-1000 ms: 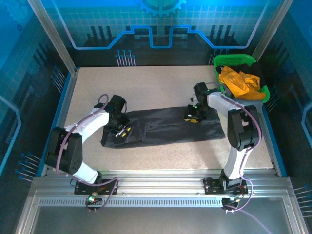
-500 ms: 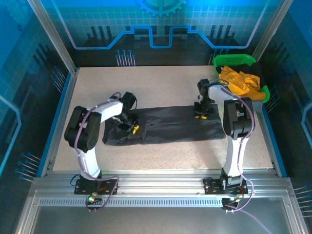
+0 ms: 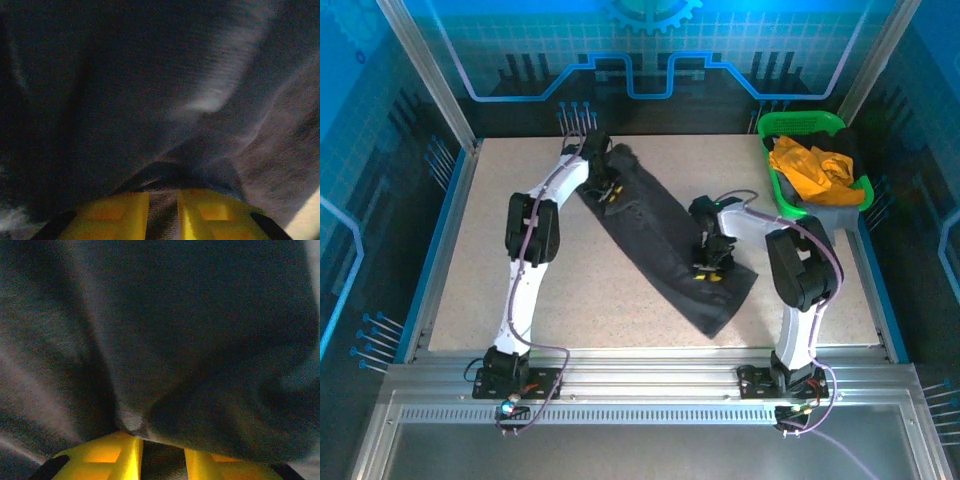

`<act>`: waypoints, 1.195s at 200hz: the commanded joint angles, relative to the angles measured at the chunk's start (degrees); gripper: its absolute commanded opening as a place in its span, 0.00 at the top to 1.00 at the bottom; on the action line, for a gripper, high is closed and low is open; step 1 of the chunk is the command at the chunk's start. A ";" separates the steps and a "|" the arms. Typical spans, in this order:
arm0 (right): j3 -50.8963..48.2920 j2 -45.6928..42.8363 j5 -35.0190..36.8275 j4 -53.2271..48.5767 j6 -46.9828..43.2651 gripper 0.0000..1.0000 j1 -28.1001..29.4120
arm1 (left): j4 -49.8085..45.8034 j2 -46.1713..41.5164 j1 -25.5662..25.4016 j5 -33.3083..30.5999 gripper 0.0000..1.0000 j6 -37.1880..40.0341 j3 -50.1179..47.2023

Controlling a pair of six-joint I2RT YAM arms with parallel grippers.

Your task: Fold and stack the t-shirts

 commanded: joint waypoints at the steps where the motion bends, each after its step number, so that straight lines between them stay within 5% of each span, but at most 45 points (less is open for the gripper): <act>1: 3.03 5.55 -7.08 0.54 6.21 0.71 5.08 | 13.58 7.03 -0.27 5.09 0.75 -4.99 4.59; 57: 9.72 8.65 -13.51 7.71 17.23 0.70 7.53 | 30.00 17.17 -1.68 8.68 0.69 -15.98 17.75; 91: 5.64 -0.87 -9.92 3.86 22.61 0.64 4.13 | 28.16 9.42 -1.30 8.50 0.53 -12.10 17.37; 121: -6.55 -15.34 -7.82 5.95 21.56 0.59 -1.61 | 26.39 -12.38 -2.73 2.91 0.48 -3.52 -4.12; 149: -12.65 -21.79 -8.61 8.20 2.67 0.56 -6.37 | 19.32 -30.61 -3.46 3.22 0.50 0.11 -28.19; 188: -9.51 -15.51 -6.15 2.24 -18.05 0.54 -3.81 | 8.51 -47.53 -5.08 14.00 0.55 9.64 -59.42; 212: -8.90 -9.62 -4.81 2.24 -19.64 0.54 -3.10 | 9.64 -56.07 -5.33 18.10 0.57 12.69 -74.80; 239: -10.48 -6.66 -5.55 5.06 -17.98 0.58 -2.20 | 7.60 -60.43 -7.96 20.92 0.59 16.00 -80.41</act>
